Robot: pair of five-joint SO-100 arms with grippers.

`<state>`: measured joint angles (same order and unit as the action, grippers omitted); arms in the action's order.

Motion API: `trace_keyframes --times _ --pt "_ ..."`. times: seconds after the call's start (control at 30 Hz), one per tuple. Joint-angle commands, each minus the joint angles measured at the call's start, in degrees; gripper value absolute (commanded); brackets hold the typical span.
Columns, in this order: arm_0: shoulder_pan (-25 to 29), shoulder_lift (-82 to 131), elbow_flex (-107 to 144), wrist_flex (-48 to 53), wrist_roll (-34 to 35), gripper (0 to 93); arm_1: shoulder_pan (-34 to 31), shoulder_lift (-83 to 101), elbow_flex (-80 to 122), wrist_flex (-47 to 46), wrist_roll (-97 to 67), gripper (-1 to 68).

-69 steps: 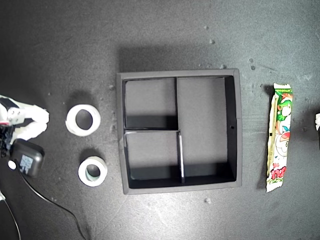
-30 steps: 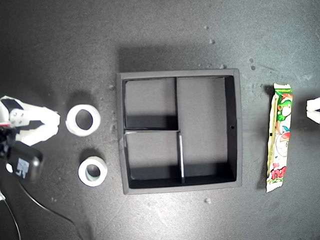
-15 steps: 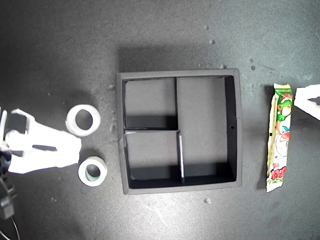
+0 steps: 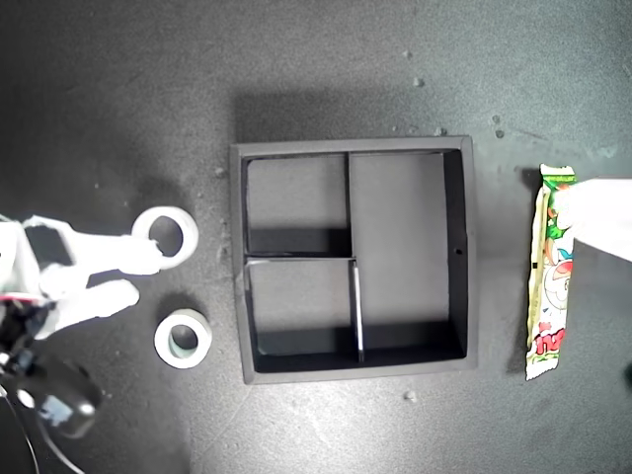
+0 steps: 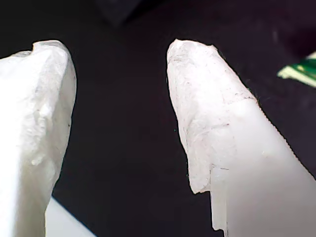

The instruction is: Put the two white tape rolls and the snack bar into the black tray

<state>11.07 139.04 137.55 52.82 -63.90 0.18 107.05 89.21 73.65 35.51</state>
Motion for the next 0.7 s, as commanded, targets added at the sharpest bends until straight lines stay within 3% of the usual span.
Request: trace_keyframes --times 0.0,0.4,0.67 --pt "-0.18 -9.84 -7.47 1.67 -0.44 12.7 -1.41 -4.39 -5.63 6.59 -0.79 12.7" --pt "-0.70 -23.99 -10.72 1.05 -2.64 12.5 -12.48 -4.39 5.01 9.58 0.53 16.7" --pt "-2.99 -33.49 -13.71 -2.37 -0.88 12.2 -15.64 -4.57 12.66 3.60 0.00 16.4"
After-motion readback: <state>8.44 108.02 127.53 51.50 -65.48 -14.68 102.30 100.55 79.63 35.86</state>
